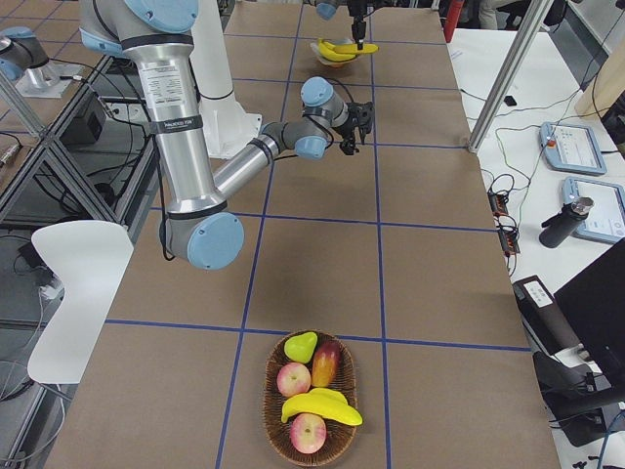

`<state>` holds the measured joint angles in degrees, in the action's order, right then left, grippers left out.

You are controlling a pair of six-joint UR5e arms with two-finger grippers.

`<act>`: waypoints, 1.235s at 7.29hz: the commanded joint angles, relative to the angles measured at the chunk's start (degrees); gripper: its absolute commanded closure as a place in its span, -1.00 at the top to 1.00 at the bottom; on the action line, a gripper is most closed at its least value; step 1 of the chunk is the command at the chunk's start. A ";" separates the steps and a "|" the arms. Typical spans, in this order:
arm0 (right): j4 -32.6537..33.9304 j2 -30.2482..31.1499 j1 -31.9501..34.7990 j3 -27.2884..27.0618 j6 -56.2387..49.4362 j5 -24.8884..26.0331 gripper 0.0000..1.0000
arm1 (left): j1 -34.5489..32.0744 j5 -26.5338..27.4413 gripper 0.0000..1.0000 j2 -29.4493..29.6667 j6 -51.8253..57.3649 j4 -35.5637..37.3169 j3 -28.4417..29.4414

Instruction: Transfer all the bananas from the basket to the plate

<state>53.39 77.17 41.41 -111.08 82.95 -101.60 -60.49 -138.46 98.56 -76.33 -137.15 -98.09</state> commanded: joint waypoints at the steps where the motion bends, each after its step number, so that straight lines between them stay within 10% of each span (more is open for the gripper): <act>1: 0.05 2.19 4.18 2.61 -6.64 -2.70 1.00 | -3.92 2.39 -1.00 -7.57 13.18 1.26 0.09; 9: 0.05 2.02 6.40 4.38 -7.37 -5.36 1.00 | -4.73 14.17 -1.00 -11.90 30.10 22.01 0.08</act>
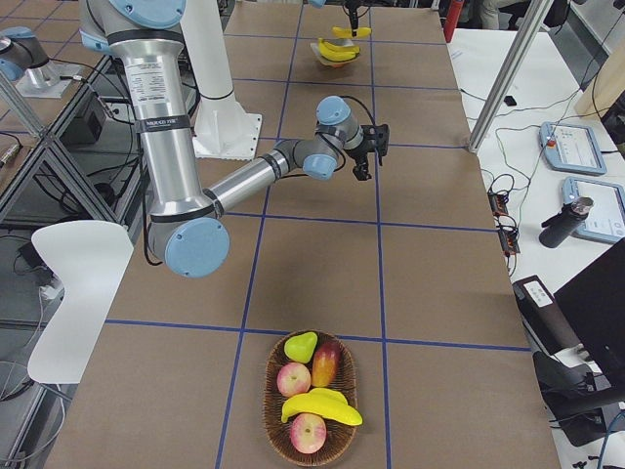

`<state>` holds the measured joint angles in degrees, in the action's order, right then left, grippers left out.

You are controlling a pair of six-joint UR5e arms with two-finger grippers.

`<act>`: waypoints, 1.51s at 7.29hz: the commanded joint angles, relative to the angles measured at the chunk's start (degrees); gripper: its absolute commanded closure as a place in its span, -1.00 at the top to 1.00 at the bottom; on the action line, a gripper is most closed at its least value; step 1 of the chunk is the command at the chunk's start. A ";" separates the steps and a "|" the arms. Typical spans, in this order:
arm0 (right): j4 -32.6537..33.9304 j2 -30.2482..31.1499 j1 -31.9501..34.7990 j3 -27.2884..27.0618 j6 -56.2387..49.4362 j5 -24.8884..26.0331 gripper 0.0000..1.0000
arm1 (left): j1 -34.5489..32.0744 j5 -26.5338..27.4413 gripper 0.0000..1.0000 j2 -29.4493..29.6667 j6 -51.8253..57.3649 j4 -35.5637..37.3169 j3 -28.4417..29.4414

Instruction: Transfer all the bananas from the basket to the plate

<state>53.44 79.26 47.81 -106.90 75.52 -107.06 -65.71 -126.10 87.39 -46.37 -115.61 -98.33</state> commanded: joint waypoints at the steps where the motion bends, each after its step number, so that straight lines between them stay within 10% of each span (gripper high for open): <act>1: 0.00 -0.16 0.27 0.37 0.07 0.09 1.00 | 0.50 1.83 -1.00 -0.81 0.14 0.47 0.33; 6: 0.00 -0.16 0.36 0.37 0.07 0.09 1.00 | 1.11 1.83 -0.93 -0.81 0.06 0.38 -0.02; 9: 0.00 -0.16 0.44 0.37 0.16 0.09 1.00 | 2.34 1.91 0.97 -1.60 0.14 -0.14 -0.20; 11: 0.00 -0.33 0.62 0.72 0.16 0.09 1.00 | 2.34 1.91 1.00 -1.61 0.06 -0.23 -0.37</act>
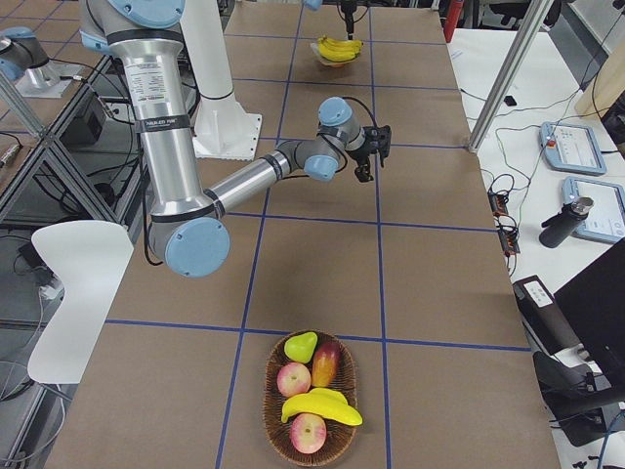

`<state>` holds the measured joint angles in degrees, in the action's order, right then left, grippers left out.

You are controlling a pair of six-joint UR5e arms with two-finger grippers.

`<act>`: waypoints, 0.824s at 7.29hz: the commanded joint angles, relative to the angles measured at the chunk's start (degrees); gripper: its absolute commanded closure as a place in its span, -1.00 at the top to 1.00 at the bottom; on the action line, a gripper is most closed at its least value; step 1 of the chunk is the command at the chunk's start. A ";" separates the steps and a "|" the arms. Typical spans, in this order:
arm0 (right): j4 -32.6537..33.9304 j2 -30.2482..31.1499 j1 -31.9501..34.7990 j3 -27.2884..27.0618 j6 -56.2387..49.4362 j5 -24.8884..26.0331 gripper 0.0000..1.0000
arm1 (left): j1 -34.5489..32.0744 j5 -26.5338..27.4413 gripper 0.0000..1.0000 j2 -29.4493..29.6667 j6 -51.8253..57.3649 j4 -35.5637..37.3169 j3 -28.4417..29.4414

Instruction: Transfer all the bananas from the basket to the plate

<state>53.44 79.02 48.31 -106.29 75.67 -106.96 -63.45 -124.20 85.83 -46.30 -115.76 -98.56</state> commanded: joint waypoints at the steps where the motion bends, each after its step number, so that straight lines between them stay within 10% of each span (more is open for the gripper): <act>1: 0.00 -0.18 0.29 0.12 0.09 0.00 1.00 | 0.08 0.01 1.00 -0.05 -0.02 0.01 -0.75; 6: 0.09 6.73 12.92 2.22 -11.91 -11.76 1.00 | -0.27 -7.37 1.00 6.95 -3.51 0.36 -3.04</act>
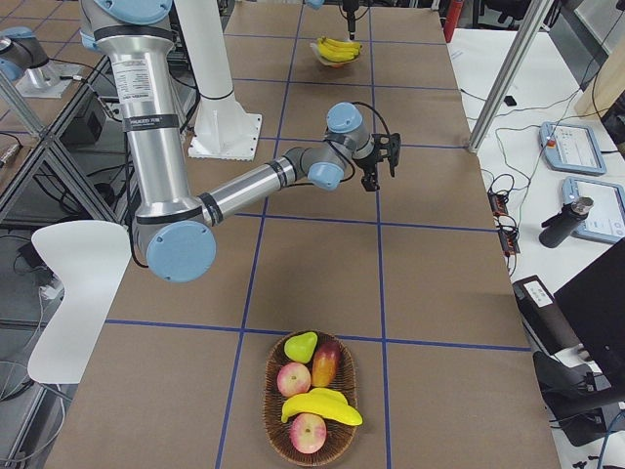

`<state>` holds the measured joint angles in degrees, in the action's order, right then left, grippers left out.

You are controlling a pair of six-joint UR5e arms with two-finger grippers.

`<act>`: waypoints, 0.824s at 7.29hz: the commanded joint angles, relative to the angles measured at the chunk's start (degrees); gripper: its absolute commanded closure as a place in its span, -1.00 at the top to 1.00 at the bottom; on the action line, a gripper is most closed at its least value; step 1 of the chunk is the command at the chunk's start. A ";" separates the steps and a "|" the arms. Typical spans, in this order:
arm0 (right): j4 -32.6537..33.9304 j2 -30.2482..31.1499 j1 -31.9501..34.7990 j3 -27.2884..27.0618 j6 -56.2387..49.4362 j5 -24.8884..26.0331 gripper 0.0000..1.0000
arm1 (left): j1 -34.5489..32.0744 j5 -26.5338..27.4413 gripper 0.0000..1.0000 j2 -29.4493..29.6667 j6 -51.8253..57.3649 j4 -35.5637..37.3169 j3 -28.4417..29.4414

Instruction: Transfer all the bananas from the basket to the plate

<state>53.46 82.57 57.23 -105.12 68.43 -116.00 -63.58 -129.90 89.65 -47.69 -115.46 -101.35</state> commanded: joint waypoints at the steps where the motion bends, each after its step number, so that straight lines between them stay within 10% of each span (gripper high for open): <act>1: 0.07 5.13 10.21 3.93 -11.07 -8.57 1.00 | 0.03 -1.67 1.00 6.04 -7.46 0.06 -0.42; 3: 0.16 8.82 24.61 13.83 -28.62 -19.48 1.00 | 0.12 -3.59 1.00 7.11 -9.44 -0.65 -1.39; 6: 0.77 19.95 31.36 18.72 -46.22 -13.68 1.00 | 0.21 -3.69 1.00 9.49 -16.28 -0.47 -1.57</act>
<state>54.04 97.15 86.57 -87.76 30.03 -133.07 -63.40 -133.52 98.38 -61.70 -115.98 -102.87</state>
